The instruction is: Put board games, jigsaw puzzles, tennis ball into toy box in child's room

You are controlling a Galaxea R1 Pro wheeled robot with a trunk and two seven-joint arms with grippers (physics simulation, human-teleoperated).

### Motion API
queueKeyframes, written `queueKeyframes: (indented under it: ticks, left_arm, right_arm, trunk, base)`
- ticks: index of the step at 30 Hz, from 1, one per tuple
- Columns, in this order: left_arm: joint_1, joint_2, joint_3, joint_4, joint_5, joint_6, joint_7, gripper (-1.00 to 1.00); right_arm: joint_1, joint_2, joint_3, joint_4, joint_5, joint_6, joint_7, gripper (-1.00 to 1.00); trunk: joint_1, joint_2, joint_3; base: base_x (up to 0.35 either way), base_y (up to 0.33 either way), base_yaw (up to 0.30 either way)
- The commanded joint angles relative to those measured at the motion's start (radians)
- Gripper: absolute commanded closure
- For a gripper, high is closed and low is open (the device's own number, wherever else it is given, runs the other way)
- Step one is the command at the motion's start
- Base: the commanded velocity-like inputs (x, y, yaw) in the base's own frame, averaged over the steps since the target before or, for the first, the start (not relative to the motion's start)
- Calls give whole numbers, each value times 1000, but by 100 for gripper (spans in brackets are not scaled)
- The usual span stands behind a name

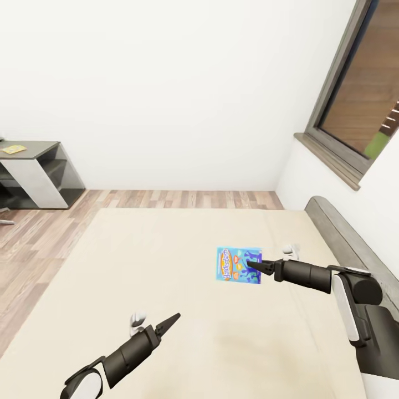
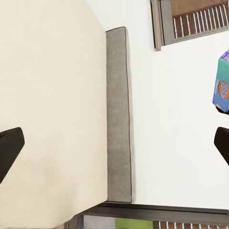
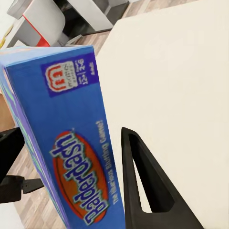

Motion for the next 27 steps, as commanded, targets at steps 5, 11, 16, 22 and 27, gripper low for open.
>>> queueKeyframes:
  ticks: [5,11,16,22,27]
  left_arm:
    - [0,1,-1,0,10,6,1,-100]
    - [0,1,-1,0,10,6,1,-100]
    - [0,1,-1,0,10,6,1,-100]
    - [0,2,-1,-1,10,6,0,-100]
    - [0,1,-1,-1,10,6,0,-100]
  right_arm:
    - [-1,0,-4,-1,-6,8,1,100]
    - [-1,0,-5,-1,-6,8,1,100]
    - [-1,0,-5,-1,-6,8,2,100]
    - [-1,0,-5,-1,-6,8,2,100]
    - [-1,0,-6,-1,-6,8,2,100]
  trunk:
    - [0,-2,-2]
    - [0,-2,-2]
    - [0,-2,-2]
    - [0,-2,-2]
    - [0,-2,-2]
  base:
    - [0,290,0]
    - [0,293,0]
    - [0,295,0]
    - [0,296,0]
    - [0,296,0]
